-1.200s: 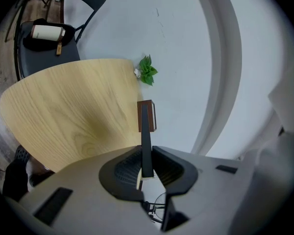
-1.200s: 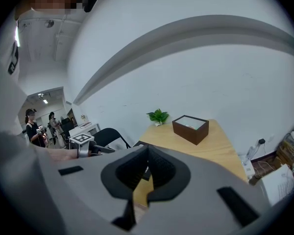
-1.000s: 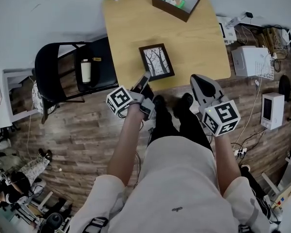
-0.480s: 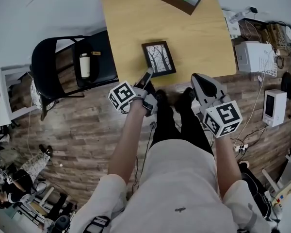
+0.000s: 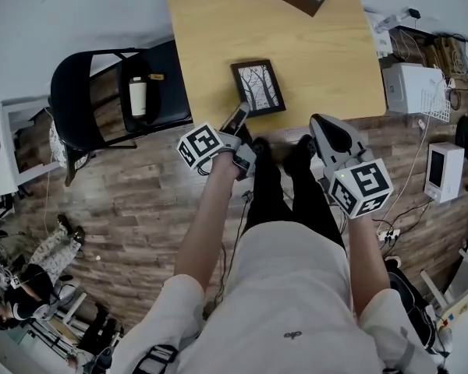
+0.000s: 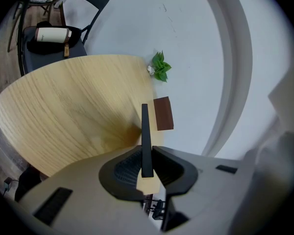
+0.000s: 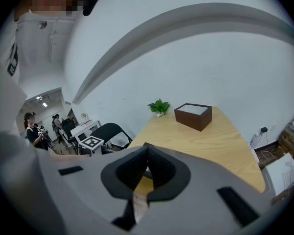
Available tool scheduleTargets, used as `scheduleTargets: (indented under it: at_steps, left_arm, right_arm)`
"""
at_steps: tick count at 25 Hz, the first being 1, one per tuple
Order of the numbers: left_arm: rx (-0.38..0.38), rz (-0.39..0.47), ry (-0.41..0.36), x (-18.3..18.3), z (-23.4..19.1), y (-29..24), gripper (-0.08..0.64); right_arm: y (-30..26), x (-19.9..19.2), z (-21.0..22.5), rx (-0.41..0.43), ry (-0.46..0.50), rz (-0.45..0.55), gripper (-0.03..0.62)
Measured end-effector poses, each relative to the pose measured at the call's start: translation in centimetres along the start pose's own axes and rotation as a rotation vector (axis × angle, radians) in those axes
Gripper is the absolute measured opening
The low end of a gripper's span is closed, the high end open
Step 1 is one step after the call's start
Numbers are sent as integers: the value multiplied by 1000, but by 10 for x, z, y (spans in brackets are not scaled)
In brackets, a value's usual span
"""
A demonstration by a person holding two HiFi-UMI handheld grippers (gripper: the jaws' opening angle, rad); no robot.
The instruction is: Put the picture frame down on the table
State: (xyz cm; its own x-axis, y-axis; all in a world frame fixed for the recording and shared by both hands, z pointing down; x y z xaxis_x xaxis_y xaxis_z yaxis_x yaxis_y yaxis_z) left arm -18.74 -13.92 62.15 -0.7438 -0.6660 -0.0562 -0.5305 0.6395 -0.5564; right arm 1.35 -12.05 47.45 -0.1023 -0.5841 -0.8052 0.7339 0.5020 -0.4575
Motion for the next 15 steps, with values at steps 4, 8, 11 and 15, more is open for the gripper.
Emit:
scheduleTargets:
  at_steps: [4,8,11,15]
  left_arm:
    - [22,10,-32,-3,-4,-1,66]
    - [56,19,-102,-2,-5,-3,66]
    - [74,23,-155,-3,-4,-5,67]
    - [108,34,-243,-2,-4,-7,67]
  right_arm:
    - [1,-3,0,-1,-3,0,-2]
    - [1,-3,1,-5,-7,1,-2]
    - [2,-5,2,-9,-14,2,-2]
    - [1,-6,3,-7,-17,4,-2]
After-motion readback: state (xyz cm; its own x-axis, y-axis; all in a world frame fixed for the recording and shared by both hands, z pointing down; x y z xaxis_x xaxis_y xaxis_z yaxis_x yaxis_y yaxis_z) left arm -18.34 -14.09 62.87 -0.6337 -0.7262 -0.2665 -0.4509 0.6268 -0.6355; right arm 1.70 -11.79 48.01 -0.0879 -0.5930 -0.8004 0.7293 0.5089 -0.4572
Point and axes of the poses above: the fingertips, and each gripper's own axes: y backward along the fingers, z to its right, x out of its top, the point moved 5 cm from there along y, backward along the fingers, and after that the axes turned 11 degrees about x, right-handed, at the moved point
